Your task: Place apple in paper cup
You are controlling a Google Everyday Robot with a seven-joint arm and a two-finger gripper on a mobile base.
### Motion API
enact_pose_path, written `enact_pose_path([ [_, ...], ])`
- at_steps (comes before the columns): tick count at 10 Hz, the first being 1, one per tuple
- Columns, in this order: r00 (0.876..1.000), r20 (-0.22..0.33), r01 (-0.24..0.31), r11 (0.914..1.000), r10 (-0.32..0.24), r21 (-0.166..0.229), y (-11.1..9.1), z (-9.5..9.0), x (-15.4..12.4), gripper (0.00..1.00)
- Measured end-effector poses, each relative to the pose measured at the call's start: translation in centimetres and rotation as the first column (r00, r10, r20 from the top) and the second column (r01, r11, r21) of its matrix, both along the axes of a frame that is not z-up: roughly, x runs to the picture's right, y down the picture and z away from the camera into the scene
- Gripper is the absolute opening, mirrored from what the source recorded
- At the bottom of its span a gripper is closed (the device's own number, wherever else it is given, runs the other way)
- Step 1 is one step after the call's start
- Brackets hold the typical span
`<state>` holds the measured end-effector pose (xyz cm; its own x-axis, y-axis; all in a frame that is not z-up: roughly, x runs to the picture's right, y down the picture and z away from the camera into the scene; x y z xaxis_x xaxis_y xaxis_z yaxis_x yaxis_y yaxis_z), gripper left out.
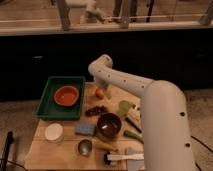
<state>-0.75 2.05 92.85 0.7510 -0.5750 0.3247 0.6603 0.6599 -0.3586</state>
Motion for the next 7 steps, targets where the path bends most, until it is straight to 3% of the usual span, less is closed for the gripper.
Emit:
enact_pose_path([
  [4,1.000,0.014,-0.004,0.9999,0.004,-0.015,0.8,2.4,-0.2,0.79],
  [6,1.000,0.024,-0.002,0.9995,0.002,-0.030,1.3,3.6,-0.4,0.66],
  [7,0.999,0.035,-0.006,0.9993,0.007,-0.037,1.7,4.0,-0.5,0.54],
])
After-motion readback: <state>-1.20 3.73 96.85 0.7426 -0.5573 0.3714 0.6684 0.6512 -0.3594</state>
